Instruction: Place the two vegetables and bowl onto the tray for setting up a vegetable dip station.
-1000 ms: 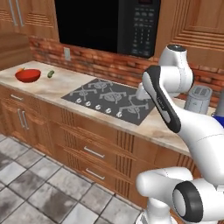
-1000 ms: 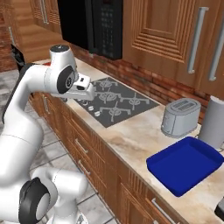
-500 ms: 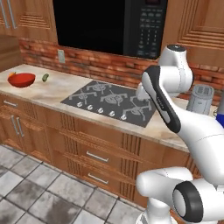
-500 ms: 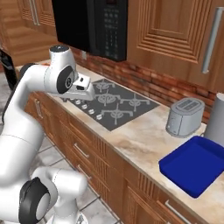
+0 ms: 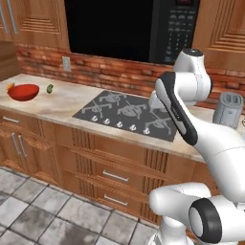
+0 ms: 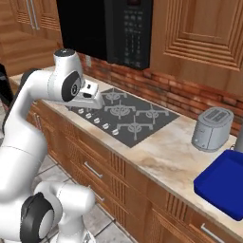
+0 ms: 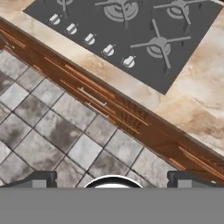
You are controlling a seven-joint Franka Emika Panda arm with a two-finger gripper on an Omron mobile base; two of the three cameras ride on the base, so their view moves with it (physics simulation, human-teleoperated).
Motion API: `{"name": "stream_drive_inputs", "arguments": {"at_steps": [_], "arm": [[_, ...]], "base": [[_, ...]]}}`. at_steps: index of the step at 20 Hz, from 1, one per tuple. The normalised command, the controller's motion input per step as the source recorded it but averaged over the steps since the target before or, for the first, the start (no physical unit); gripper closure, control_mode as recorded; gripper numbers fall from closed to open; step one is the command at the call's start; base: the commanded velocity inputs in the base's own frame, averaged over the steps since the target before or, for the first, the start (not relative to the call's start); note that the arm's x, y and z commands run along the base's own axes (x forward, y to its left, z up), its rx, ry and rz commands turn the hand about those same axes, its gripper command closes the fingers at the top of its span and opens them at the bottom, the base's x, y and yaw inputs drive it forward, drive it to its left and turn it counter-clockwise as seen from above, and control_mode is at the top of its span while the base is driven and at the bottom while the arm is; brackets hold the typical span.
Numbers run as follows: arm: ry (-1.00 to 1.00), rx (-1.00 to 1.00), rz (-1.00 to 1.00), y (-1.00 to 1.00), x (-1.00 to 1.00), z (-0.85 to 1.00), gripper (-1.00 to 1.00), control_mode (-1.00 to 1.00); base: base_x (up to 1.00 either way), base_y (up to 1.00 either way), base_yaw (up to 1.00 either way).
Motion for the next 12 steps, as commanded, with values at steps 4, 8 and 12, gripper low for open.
{"name": "stream_drive_inputs", "arguments": {"at_steps": [4,8,12], "arm": [[0.0,0.0,0.0,0.0,0.0,0.0,-1.0,1.0],[0.0,0.0,0.0,0.0,0.0,0.0,-1.0,1.0],[0.0,0.0,0.0,0.0,0.0,0.0,-1.0,1.0]], "base": [[0.07,0.56,-0.2],[0.08,0.58,-0.21],[0.02,0.58,-0.21]]}}
